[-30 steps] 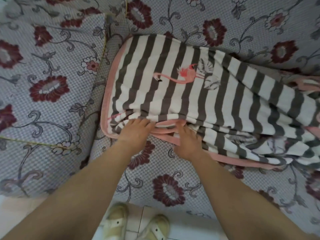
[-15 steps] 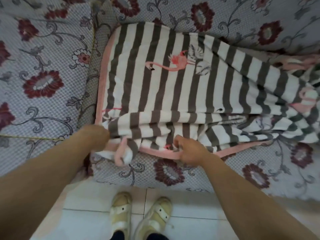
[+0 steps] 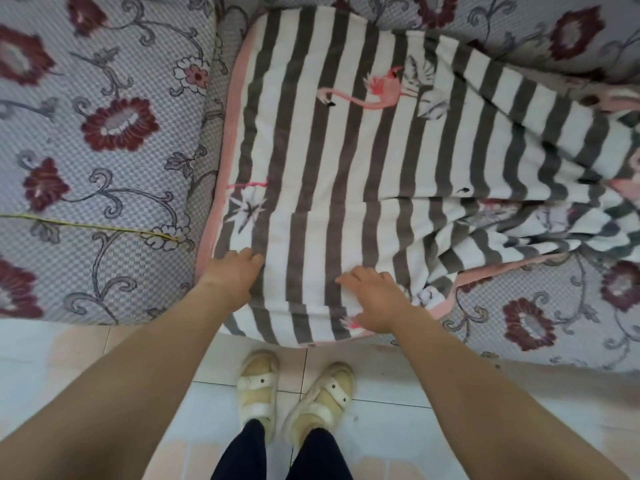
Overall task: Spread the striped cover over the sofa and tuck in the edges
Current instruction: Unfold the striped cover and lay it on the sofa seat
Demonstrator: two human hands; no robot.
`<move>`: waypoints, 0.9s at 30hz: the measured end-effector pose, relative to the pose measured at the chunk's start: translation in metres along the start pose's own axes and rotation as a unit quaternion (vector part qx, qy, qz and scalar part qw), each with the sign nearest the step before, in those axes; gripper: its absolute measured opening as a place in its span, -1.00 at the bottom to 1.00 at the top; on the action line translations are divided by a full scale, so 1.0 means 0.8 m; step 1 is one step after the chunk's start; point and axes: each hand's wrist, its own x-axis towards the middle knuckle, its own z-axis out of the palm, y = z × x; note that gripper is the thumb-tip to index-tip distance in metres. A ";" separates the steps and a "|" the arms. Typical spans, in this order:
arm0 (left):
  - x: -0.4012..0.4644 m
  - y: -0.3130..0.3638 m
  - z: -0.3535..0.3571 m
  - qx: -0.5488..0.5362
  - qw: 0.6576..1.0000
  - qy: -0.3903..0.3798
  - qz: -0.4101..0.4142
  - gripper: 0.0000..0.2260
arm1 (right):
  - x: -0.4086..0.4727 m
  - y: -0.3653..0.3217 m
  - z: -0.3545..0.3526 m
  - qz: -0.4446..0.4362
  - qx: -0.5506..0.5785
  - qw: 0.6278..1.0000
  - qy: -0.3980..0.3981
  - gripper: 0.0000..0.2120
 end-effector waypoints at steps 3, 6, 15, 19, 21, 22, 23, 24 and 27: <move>0.006 0.013 0.031 -0.001 0.998 0.055 -0.025 -0.46 | 0.019 -0.021 0.029 -0.006 -0.088 0.994 0.071 -0.39; 0.014 0.023 0.050 0.031 0.992 0.121 -0.023 -0.58 | 0.032 -0.024 0.037 0.001 -0.117 0.985 0.125 -0.63; -0.030 -0.016 0.087 0.063 0.997 0.043 -0.004 -0.69 | -0.001 -0.069 0.045 -0.020 0.097 0.994 -0.050 -0.80; -0.043 -0.026 0.088 0.067 0.996 0.047 0.024 -0.73 | -0.001 -0.070 0.031 -0.032 0.039 0.999 -0.001 -0.95; -0.044 -0.025 0.090 0.072 0.997 0.028 0.022 -0.79 | -0.002 -0.067 0.031 -0.030 0.010 1.000 0.002 -0.94; -0.046 -0.024 0.093 0.077 0.997 0.012 0.013 -0.80 | -0.004 -0.066 0.030 -0.028 0.003 1.000 0.003 -0.94; -0.046 -0.024 0.100 0.086 0.996 -0.004 0.008 -0.79 | -0.005 -0.065 0.030 -0.023 -0.003 1.000 0.005 -0.92; -0.046 -0.025 0.109 0.098 0.995 -0.015 0.008 -0.76 | -0.006 -0.062 0.031 -0.018 -0.008 1.000 0.007 -0.89; -0.042 -0.031 0.138 0.122 0.992 -0.029 0.028 -0.64 | -0.007 -0.057 0.038 -0.008 -0.023 1.000 -0.004 -0.82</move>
